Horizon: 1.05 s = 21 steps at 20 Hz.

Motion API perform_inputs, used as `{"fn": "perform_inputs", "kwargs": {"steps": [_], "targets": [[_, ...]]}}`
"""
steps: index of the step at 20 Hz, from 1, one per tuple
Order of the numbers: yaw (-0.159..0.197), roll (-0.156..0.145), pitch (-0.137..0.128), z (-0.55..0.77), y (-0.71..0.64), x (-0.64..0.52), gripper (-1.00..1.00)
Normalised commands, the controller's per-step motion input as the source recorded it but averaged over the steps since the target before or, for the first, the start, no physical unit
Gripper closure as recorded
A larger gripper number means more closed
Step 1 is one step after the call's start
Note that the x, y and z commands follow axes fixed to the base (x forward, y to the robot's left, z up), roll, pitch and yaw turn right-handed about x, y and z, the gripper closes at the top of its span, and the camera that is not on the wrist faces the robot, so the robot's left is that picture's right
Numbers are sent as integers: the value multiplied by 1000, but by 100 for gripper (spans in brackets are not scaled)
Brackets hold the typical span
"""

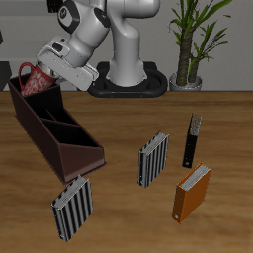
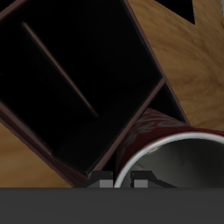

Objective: Place the red mug into the right desk caddy's right compartment

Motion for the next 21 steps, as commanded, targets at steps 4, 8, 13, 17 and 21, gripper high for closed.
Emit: {"fn": "perform_inputs", "kwargs": {"steps": [4,8,13,17,21], "targets": [[-27,-56,117,-195,-92,-15,-100],[-11,16,-57,269,119,-202,-100],[-4,20,-91,417,206,-188,-100],[-23,64,-22,459,238,-114,-100],[-63,135,-45,404,286,14,-100]]}}
